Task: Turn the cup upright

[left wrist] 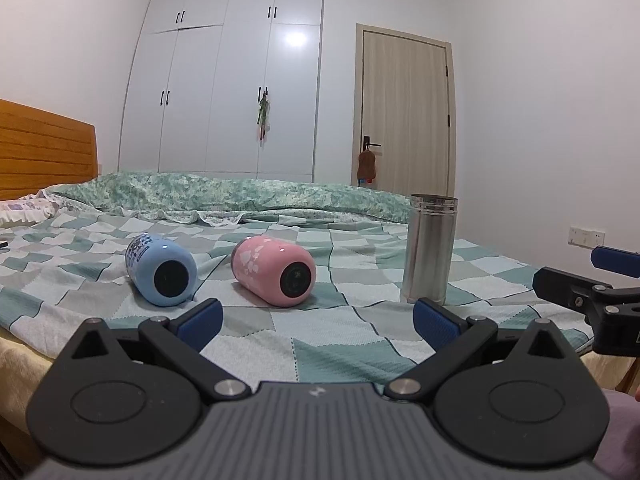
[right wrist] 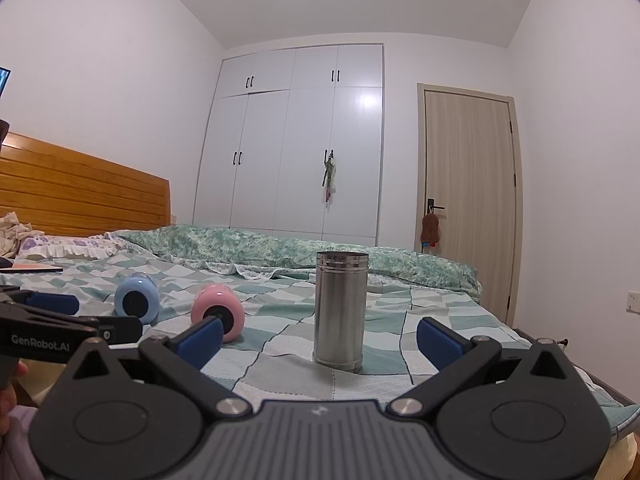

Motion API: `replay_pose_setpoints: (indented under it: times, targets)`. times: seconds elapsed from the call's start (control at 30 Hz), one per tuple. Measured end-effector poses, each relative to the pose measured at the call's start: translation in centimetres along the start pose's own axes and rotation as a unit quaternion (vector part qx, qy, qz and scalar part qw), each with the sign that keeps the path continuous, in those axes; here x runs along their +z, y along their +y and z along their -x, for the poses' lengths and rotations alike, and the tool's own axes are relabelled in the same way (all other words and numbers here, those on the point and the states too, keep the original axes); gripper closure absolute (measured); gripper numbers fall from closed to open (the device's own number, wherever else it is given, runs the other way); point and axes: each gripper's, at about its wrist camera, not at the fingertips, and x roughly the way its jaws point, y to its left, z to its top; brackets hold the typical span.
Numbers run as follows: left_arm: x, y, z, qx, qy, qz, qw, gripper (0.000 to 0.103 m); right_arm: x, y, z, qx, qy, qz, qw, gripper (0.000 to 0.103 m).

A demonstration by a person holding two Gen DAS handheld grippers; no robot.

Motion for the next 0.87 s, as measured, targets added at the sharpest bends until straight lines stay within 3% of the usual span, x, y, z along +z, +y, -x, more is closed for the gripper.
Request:
replay_pose_setpoints:
  times: [0.87]
  targets:
    - [0.16, -0.38, 0.79, -0.002, -0.021, -0.01, 0.9997, 0.0, -0.07, -0.01, 0.2, 0.001, -0.003, 0.002, 1.0, 0.0]
